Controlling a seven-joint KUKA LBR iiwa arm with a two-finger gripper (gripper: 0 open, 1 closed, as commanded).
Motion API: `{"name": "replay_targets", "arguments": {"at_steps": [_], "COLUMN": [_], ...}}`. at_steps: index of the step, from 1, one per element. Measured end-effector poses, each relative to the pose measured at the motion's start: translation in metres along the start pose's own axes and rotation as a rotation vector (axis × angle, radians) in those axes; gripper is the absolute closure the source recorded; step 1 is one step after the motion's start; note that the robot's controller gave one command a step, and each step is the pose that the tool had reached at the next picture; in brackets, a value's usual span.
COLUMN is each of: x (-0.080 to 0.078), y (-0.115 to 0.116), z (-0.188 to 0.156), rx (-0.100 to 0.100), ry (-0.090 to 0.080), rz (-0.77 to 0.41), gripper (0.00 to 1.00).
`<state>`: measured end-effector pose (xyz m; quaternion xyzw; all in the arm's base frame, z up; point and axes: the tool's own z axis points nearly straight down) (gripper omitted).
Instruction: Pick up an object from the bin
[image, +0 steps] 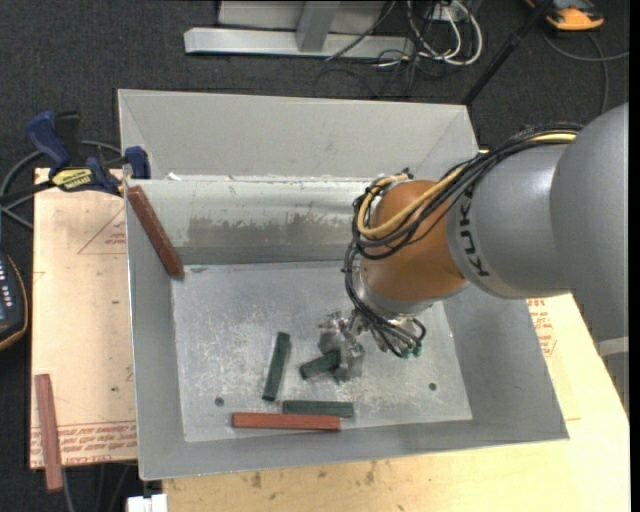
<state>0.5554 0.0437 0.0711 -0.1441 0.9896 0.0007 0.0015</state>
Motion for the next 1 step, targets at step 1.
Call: {"name": "replay_targets", "arguments": {"at_steps": [1], "x": [-0.0018], "y": [0.0179], "z": [-0.2377], "rx": [0.003], "ry": [-0.009], "rz": [-0.033], "gripper": [1.00]}}
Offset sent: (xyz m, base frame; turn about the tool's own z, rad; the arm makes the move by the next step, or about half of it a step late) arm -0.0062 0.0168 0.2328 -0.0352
